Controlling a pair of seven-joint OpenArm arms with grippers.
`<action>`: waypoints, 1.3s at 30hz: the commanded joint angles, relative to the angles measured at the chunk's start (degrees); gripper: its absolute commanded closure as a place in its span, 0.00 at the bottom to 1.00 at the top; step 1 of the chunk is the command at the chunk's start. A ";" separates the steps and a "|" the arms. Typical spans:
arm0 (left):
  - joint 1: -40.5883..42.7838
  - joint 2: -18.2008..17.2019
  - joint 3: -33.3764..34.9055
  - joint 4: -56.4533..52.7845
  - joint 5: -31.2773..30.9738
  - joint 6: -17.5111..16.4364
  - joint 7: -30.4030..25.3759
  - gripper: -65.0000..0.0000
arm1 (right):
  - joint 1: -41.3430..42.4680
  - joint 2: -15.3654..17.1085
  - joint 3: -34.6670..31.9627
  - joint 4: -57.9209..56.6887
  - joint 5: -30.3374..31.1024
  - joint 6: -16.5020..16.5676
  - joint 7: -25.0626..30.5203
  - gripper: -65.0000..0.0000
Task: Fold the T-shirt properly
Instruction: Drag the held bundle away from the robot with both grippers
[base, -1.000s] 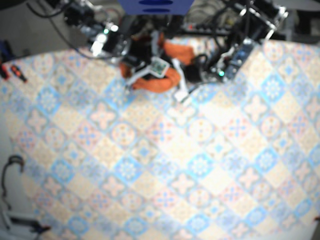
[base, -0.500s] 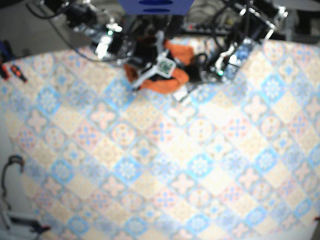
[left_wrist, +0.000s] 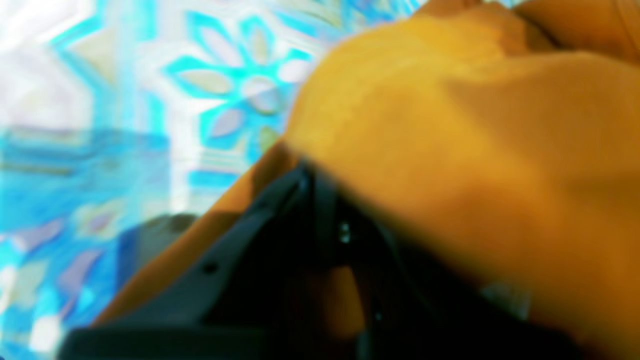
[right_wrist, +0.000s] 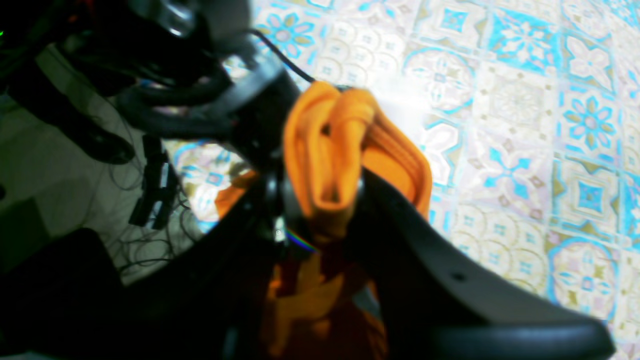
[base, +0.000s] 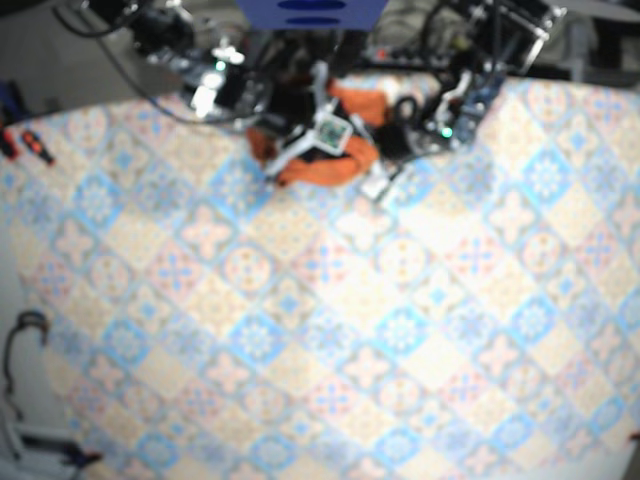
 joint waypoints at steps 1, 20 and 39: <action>0.53 -3.42 -3.15 -0.37 8.71 11.83 6.81 0.98 | 0.39 0.02 0.06 0.64 0.67 -0.06 1.80 0.85; 1.84 -2.19 -8.16 2.18 8.80 11.74 6.28 0.98 | 1.00 -0.07 0.06 0.11 0.67 -0.06 1.97 0.85; 1.58 -2.01 -5.87 2.18 9.24 11.74 6.37 0.98 | 7.95 -6.75 -6.89 -3.93 0.84 -0.06 1.71 0.85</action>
